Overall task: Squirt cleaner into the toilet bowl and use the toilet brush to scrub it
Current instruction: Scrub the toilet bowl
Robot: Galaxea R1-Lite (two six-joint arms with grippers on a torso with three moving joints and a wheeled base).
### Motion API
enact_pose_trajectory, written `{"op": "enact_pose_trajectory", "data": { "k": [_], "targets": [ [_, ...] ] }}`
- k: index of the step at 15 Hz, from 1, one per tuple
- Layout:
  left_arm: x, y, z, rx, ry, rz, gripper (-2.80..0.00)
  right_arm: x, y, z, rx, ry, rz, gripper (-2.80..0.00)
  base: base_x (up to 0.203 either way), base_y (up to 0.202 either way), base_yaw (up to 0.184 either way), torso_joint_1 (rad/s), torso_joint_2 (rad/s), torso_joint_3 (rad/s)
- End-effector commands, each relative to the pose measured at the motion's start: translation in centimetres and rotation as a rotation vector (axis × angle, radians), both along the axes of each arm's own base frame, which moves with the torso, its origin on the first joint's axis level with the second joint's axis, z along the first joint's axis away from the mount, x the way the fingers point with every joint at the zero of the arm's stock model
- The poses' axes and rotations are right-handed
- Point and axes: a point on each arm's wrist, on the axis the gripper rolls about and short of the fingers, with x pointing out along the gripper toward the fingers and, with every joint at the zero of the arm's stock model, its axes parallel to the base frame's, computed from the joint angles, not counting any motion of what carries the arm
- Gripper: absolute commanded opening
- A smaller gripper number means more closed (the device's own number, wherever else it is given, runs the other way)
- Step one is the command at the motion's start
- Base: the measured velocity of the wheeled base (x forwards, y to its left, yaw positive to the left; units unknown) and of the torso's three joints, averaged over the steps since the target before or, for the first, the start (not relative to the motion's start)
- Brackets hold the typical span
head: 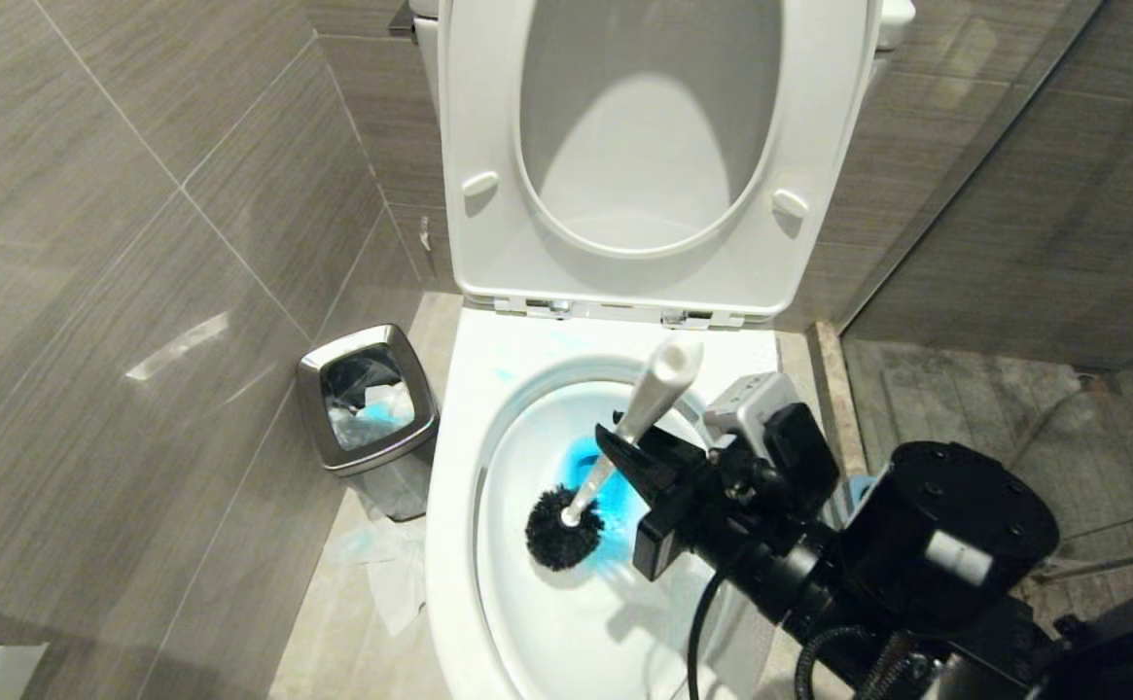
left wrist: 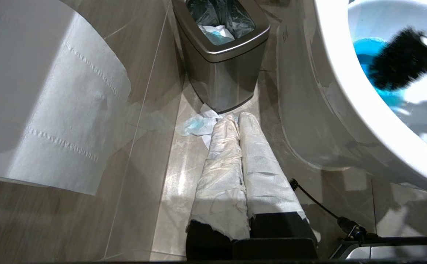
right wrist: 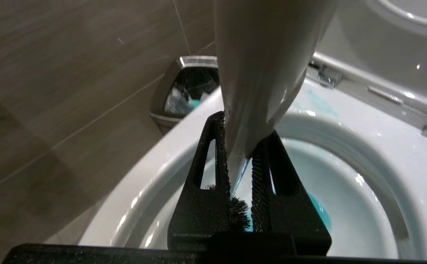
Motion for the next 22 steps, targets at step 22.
{"op": "enact_pose_trajectory", "data": {
  "k": [22],
  "targets": [
    [0.0,0.0,0.0,0.0,0.0,0.0,-2.8,7.5,-7.0,-0.3,-0.055,-0.048,-0.276,-2.8,0.0,0.0,0.0,0.0,0.0,0.0]
  ]
}}
